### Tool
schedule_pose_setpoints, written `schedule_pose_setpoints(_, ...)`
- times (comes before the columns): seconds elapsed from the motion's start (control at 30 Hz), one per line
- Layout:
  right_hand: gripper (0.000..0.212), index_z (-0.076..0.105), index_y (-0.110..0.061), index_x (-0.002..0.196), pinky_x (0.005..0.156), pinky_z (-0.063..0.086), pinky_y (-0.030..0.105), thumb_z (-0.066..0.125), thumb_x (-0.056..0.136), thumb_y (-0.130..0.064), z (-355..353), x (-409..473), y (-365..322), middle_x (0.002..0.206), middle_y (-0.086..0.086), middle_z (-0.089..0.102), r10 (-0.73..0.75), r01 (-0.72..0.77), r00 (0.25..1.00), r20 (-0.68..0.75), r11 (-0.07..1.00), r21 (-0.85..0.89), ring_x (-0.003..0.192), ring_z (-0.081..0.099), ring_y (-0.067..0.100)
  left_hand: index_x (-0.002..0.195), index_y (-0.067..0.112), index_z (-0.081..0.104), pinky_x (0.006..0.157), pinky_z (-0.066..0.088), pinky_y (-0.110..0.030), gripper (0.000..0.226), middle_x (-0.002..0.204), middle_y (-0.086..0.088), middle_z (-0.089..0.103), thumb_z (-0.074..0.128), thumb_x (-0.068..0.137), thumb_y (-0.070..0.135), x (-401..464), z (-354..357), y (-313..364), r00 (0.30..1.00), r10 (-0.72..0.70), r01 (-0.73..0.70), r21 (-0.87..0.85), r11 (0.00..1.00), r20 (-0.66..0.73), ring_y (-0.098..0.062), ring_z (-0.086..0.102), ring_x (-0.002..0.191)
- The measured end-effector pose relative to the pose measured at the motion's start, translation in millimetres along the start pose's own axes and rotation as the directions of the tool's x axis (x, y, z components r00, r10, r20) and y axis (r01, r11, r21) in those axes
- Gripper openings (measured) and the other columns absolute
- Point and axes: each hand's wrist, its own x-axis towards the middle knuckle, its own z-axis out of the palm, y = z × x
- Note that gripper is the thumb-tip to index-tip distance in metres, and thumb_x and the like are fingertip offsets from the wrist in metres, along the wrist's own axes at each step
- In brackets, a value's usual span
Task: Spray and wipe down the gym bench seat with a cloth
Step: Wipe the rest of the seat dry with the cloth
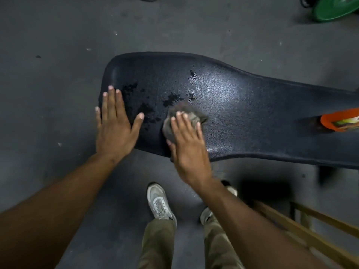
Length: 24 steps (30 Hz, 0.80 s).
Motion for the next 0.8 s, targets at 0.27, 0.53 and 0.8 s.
schedule_pose_setpoints(0.27, 0.07, 0.028, -0.011, 0.163, 0.13, 0.011, 0.044, 0.05, 0.097, -0.025, -27.7, -64.2, 74.4, 0.171, 0.007, 0.02, -0.06, 0.078, 0.993, 0.104, 0.981, -0.179, 0.16, 0.015, 0.023, 0.162, 0.008, -0.002, 0.127, 0.001, -0.052, 0.085, 0.172, -0.009, -0.009, 0.028, 0.103, 0.062, 1.1, 1.9, 2.9, 0.999, 0.041, -0.042, 0.034, 0.999, 0.017, -0.024, -0.009, 0.159)
schedule_pose_setpoints(0.53, 0.061, 0.022, -0.008, 0.163, 0.131, -0.001, 0.045, 0.031, 0.109, -0.035, -32.6, 92.8, 28.6, 0.173, 0.012, 0.014, 0.213, -0.215, 0.974, -0.073, 0.977, -0.013, 0.161, 0.004, 0.025, 0.162, 0.007, -0.002, 0.127, 0.003, -0.053, 0.085, 0.172, -0.011, -0.008, 0.025, 0.104, 0.062, 10.2, -1.9, -3.4, 0.999, 0.037, -0.037, 0.07, 0.997, -0.003, -0.026, -0.007, 0.159)
schedule_pose_setpoints(0.8, 0.065, 0.019, -0.01, 0.164, 0.13, -0.005, 0.036, 0.043, 0.107, -0.031, -33.5, 111.4, 26.3, 0.173, 0.008, 0.014, -0.089, 0.095, 0.994, 0.056, 0.986, -0.135, 0.161, 0.007, 0.023, 0.162, 0.006, 0.0, 0.127, 0.006, -0.055, 0.086, 0.172, -0.012, -0.005, 0.025, 0.102, 0.063, 2.1, 1.2, -3.1, 1.0, 0.022, -0.023, 0.068, 0.997, 0.011, -0.027, -0.006, 0.159)
